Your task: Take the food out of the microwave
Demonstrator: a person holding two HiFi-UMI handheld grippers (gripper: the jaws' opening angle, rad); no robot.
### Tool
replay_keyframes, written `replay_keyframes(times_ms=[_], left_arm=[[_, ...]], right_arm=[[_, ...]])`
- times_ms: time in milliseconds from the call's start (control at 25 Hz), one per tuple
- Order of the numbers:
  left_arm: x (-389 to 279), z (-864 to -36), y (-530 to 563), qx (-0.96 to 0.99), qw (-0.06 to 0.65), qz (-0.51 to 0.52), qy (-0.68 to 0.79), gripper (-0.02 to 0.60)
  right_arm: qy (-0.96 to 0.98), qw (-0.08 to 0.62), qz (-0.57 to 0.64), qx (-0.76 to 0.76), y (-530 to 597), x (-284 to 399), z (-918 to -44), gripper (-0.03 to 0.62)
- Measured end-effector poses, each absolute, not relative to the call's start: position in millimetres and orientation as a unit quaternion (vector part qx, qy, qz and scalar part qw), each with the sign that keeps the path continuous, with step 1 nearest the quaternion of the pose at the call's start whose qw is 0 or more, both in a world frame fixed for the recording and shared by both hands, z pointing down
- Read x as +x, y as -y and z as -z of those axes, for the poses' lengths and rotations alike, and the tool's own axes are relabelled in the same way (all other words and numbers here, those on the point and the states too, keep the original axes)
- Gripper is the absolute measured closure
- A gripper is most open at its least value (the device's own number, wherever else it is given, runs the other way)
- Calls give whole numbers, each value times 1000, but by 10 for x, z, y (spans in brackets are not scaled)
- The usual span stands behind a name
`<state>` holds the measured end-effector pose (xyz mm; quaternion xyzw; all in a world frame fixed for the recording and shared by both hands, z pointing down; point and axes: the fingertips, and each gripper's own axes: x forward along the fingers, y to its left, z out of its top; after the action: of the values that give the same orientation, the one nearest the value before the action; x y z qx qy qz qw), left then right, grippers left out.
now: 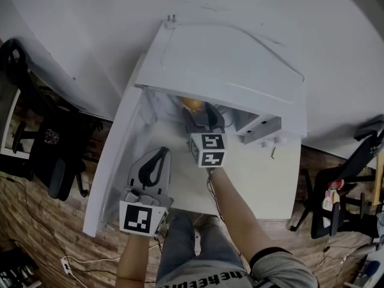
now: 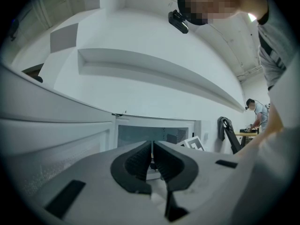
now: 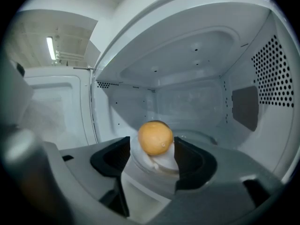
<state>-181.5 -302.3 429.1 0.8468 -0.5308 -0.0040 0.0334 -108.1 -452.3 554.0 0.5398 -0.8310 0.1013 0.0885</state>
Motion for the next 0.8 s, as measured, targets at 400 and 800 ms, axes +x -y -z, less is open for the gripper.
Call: replay_keyframes(times_ms=[400, 800], left_arm=[[-1939, -4312, 3085, 847, 38, 7, 529, 568], [-2020, -4324, 3120, 848, 41, 7, 528, 568]], right_arm=[[805, 117, -102, 573, 4669, -1132, -5562, 293], [774, 173, -132, 594, 4775, -1118, -5686, 297]])
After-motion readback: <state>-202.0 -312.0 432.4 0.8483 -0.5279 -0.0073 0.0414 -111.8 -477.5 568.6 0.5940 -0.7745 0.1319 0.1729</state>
